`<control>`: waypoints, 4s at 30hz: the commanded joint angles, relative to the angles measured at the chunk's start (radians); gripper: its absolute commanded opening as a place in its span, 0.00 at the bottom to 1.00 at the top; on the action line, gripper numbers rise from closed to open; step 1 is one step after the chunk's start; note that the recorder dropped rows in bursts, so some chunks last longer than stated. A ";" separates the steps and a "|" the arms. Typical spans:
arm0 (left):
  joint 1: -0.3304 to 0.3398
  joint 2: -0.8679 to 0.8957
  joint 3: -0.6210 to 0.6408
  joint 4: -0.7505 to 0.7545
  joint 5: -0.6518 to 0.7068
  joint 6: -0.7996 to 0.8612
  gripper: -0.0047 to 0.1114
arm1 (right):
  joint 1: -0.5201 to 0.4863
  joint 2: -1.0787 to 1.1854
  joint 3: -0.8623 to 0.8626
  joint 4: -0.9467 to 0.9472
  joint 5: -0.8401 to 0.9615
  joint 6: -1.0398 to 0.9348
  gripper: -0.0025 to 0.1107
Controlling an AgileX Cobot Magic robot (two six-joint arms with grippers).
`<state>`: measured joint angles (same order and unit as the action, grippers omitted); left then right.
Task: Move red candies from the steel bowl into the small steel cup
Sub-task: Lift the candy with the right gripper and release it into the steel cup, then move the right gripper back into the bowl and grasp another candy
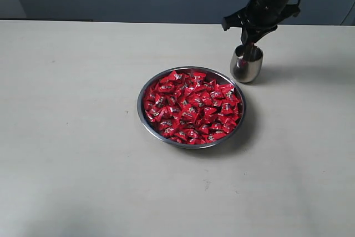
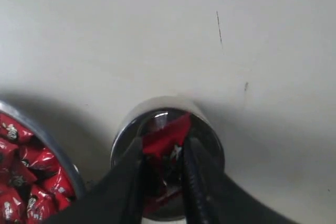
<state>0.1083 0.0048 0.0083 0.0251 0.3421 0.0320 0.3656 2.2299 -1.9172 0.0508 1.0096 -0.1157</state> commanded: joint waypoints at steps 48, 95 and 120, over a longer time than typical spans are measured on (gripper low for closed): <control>0.000 -0.005 -0.008 0.002 -0.008 -0.003 0.04 | 0.164 -0.206 0.495 0.427 -0.256 -0.308 0.32; 0.000 -0.005 -0.008 0.002 -0.008 -0.003 0.04 | 0.286 -0.109 0.415 -0.060 -0.207 -0.089 0.32; 0.000 -0.005 -0.008 0.002 -0.008 -0.003 0.04 | 0.286 -0.061 0.417 -0.067 -0.208 -0.072 0.32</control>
<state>0.1083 0.0048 0.0083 0.0251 0.3421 0.0320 0.6584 2.1597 -1.4972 -0.0147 0.7950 -0.1940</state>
